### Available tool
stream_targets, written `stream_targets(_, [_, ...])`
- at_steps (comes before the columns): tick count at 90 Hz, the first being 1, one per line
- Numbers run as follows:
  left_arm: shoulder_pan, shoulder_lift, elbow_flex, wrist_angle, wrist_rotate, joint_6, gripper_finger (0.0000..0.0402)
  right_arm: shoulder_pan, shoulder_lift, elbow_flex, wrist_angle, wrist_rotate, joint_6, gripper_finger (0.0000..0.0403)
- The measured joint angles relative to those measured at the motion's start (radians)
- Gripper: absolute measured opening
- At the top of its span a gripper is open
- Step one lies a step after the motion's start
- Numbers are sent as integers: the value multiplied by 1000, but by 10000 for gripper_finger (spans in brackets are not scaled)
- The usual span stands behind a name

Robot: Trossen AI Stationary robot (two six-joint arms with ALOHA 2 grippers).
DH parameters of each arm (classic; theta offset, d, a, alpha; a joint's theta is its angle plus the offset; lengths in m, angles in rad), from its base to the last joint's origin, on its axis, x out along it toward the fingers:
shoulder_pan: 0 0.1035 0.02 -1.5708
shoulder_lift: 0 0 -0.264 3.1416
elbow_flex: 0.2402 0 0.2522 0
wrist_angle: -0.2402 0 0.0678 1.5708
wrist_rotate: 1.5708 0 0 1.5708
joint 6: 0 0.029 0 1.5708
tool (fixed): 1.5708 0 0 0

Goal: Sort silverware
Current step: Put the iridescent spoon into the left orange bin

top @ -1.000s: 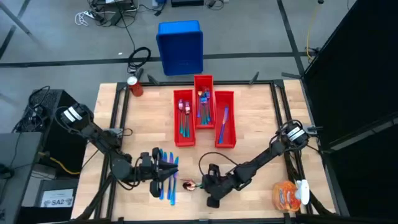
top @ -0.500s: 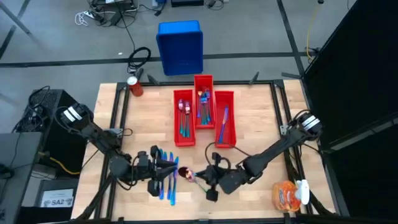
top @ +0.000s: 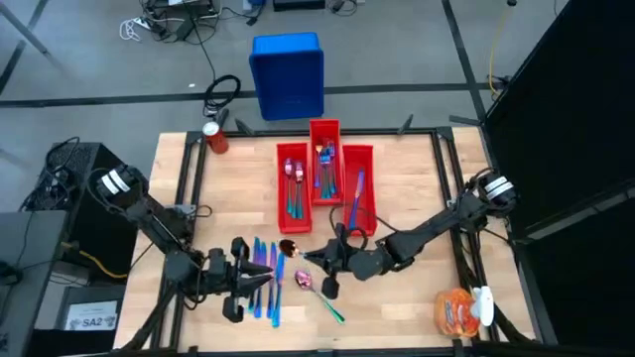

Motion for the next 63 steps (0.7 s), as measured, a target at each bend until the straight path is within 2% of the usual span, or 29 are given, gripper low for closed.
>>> stream_targets(12, [-19, 0, 0, 0, -58, 29, 61, 3, 1, -150, 329, 6, 36, 0])
stream_targets(24, [-18, 0, 0, -1, -84, 30, 61, -54, 2, -255, 735, 134, 43, 0])
stream_targets(34, [-7, 0, 0, 0, -85, 31, 61, -128, 2, -279, 899, 217, 43, 0])
stream_targets(46, [8, 0, 0, -1, -86, 50, 61, -235, 2, -235, 878, 218, 92, 0])
stream_targets(63, [25, 0, 0, -17, -86, 50, 61, -343, 2, -110, 553, 189, 153, 0])
